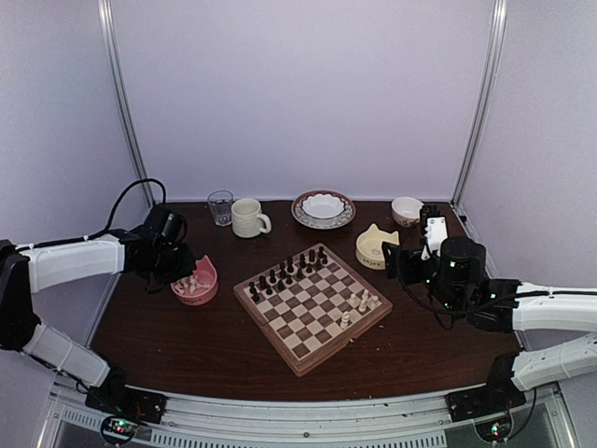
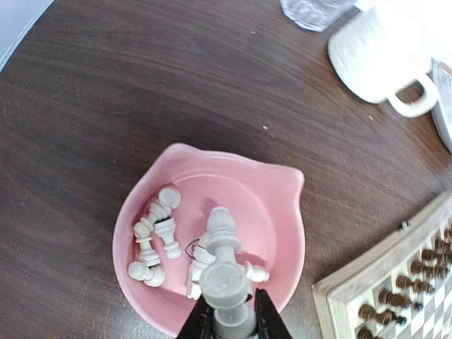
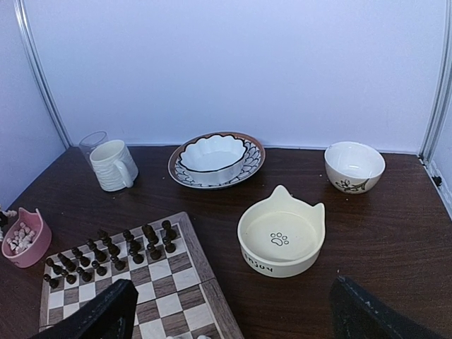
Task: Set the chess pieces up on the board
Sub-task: Pick up the bishop from the chess pile, then place the bishop on f1.
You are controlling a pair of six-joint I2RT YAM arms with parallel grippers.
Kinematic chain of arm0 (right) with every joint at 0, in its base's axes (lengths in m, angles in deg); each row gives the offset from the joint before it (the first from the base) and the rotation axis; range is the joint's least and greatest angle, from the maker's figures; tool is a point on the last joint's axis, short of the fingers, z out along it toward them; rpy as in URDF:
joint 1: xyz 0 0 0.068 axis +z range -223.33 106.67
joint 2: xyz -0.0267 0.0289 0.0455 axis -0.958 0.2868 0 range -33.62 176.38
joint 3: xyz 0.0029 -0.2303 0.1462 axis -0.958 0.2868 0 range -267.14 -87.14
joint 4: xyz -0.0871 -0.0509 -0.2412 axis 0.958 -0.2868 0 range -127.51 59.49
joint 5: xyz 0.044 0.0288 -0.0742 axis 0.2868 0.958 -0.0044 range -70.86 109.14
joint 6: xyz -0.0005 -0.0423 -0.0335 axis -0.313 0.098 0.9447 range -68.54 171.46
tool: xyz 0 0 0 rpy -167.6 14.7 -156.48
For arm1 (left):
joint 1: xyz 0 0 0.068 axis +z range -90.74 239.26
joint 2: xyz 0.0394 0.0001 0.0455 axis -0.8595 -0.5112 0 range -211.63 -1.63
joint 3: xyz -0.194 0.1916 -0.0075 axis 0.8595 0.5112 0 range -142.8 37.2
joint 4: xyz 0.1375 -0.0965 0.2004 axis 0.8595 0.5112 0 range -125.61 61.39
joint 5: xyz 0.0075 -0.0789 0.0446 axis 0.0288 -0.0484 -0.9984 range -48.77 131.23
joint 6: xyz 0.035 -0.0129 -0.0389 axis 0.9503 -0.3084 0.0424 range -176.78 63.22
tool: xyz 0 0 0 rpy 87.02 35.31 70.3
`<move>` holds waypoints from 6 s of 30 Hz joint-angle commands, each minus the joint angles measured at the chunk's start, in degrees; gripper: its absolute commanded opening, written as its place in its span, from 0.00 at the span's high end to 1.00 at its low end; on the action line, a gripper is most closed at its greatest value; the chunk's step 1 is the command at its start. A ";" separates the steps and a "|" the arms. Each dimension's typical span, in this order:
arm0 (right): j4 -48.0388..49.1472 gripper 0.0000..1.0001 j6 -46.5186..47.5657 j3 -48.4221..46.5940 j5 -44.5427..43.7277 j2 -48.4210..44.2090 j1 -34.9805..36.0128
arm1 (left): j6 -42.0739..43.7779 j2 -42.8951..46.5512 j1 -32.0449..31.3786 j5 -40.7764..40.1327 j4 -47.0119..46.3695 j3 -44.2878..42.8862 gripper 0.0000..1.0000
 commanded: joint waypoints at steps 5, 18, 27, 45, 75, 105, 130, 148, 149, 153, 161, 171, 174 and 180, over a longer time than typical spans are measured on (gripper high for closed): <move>0.94 0.02 1.21 -0.58 2.72 1.14 -0.16 | 14.80 11.38 0.32 5.81 -8.83 7.80 0.89; 4.00 0.03 8.41 -1.15 23.97 2.71 -0.16 | 22.93 19.81 0.32 34.24 -14.05 13.19 0.88; 8.91 0.07 10.37 -2.82 46.75 7.48 -0.07 | 22.87 22.90 -1.25 48.69 -17.39 15.58 0.89; 14.07 0.08 8.50 -5.80 64.24 14.01 3.05 | 26.00 20.30 -17.31 54.85 -27.69 13.79 0.89; 26.24 0.36 -4.11 -7.15 66.10 21.58 4.67 | 25.93 7.46 -27.49 55.35 -35.80 4.40 0.92; 29.86 0.79 -5.17 -8.11 71.84 23.57 5.81 | 26.11 6.65 -28.31 55.61 -36.66 3.96 0.92; 5.04 1.00 5.39 -11.46 58.98 14.61 4.89 | 28.11 22.23 -28.11 28.78 -19.27 7.65 0.93; -68.18 1.00 18.99 -43.95 41.80 22.34 8.56 | 29.01 36.08 -28.15 17.37 -4.42 10.74 0.93; -70.96 1.00 18.77 -45.44 40.09 23.42 8.88 | 29.09 35.89 -28.16 17.36 -4.37 10.76 0.93; -78.91 1.00 17.46 -48.96 32.48 26.50 9.07 | 29.32 34.43 -28.11 17.92 -4.33 10.61 0.93; -83.88 1.00 17.51 -50.29 28.79 29.00 8.72 | 29.97 33.48 -28.16 18.49 -4.63 10.55 0.93; -85.60 1.00 18.50 -55.33 27.84 38.57 5.76 | 30.16 34.02 -28.16 19.04 -4.66 11.16 0.93; -84.92 1.00 18.88 -56.09 30.17 40.53 3.92 | 30.25 34.02 -28.16 19.06 -4.83 11.31 0.93; -86.38 1.00 19.05 -60.32 31.59 46.41 2.19 | 30.27 33.34 -28.14 19.38 -5.12 11.35 0.93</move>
